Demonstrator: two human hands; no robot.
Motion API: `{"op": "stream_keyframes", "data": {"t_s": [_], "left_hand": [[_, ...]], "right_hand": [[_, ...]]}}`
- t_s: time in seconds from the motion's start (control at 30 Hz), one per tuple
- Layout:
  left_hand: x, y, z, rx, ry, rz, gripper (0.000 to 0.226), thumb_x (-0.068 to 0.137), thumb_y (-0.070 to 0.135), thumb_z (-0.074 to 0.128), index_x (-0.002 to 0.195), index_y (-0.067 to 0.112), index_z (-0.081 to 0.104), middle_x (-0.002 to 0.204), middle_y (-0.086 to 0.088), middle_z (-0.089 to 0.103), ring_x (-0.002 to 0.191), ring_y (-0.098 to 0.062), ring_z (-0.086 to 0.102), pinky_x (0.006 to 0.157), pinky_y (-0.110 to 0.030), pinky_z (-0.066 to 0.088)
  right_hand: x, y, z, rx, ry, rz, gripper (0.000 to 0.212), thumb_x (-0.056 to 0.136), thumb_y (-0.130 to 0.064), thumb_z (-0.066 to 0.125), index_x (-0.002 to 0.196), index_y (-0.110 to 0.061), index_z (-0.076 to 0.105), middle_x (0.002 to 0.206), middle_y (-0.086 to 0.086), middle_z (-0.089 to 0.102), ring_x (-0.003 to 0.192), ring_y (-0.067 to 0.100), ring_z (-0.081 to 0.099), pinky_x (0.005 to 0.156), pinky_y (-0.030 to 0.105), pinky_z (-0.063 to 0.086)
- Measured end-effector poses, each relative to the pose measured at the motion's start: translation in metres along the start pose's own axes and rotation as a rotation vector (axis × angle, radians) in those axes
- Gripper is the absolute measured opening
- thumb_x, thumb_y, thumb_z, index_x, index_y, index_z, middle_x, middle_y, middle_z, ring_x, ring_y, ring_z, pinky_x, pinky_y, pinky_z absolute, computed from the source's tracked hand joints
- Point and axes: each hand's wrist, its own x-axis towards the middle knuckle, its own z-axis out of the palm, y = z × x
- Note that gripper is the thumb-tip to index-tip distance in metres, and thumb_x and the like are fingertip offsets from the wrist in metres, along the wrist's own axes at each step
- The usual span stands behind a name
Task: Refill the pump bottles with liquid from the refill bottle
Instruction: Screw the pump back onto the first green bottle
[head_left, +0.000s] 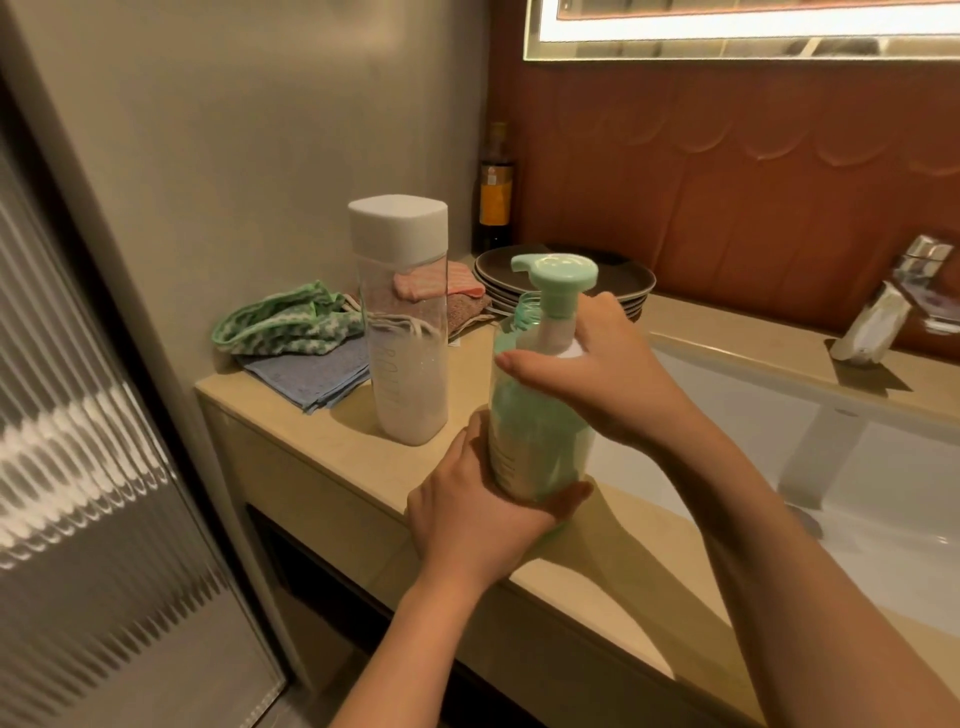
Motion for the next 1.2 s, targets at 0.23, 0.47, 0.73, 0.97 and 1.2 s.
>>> {"op": "stream_keyframes", "data": {"t_s": [0.23,0.47,0.73,0.97,1.2], "left_hand": [[0.0,0.0,0.0,-0.018,-0.012,0.014,0.096,0.042,0.086,0.053,0.125,0.043,0.033,0.119,0.015,0.057,0.113,-0.017,0.053,0.089,-0.034,0.039],[0.0,-0.001,0.0,-0.009,-0.03,0.021,0.096,0.048,0.079,0.059,0.131,0.04,0.031,0.118,0.015,0.054,0.113,-0.016,0.05,0.085,-0.031,0.034],[-0.001,0.001,0.0,0.002,-0.013,0.024,0.102,0.042,0.083,0.054,0.132,0.04,0.033,0.123,0.013,0.055,0.115,-0.018,0.051,0.089,-0.034,0.038],[0.0,-0.001,0.001,-0.028,0.028,0.013,0.103,0.035,0.087,0.044,0.127,0.043,0.036,0.117,0.017,0.059,0.111,-0.017,0.054,0.083,-0.032,0.039],[0.0,0.001,0.001,0.009,-0.001,0.002,0.101,0.047,0.081,0.063,0.133,0.039,0.031,0.124,0.01,0.057,0.116,-0.021,0.051,0.092,-0.035,0.039]], "right_hand": [[-0.008,0.009,-0.008,0.285,-0.24,-0.018,0.056,0.075,-0.056,0.063,0.121,-0.025,0.053,0.118,-0.006,0.057,0.107,0.005,0.055,0.084,0.021,0.051],[-0.017,0.013,-0.019,0.427,-0.328,-0.028,0.035,0.083,-0.036,0.045,0.117,-0.032,0.053,0.118,-0.011,0.058,0.104,-0.008,0.055,0.085,0.007,0.044],[0.0,0.005,-0.024,0.128,-0.126,-0.015,0.048,0.063,-0.058,0.075,0.096,-0.024,0.067,0.102,-0.005,0.066,0.099,0.01,0.056,0.082,0.031,0.042],[0.007,0.003,0.006,0.213,-0.003,0.053,0.029,0.06,-0.039,0.07,0.072,-0.024,0.048,0.103,0.018,0.053,0.099,0.03,0.053,0.085,0.05,0.049],[-0.001,0.003,-0.001,0.462,-0.208,-0.062,0.021,0.075,-0.032,0.06,0.095,-0.028,0.067,0.101,-0.016,0.065,0.094,-0.005,0.059,0.072,0.007,0.047]]}}
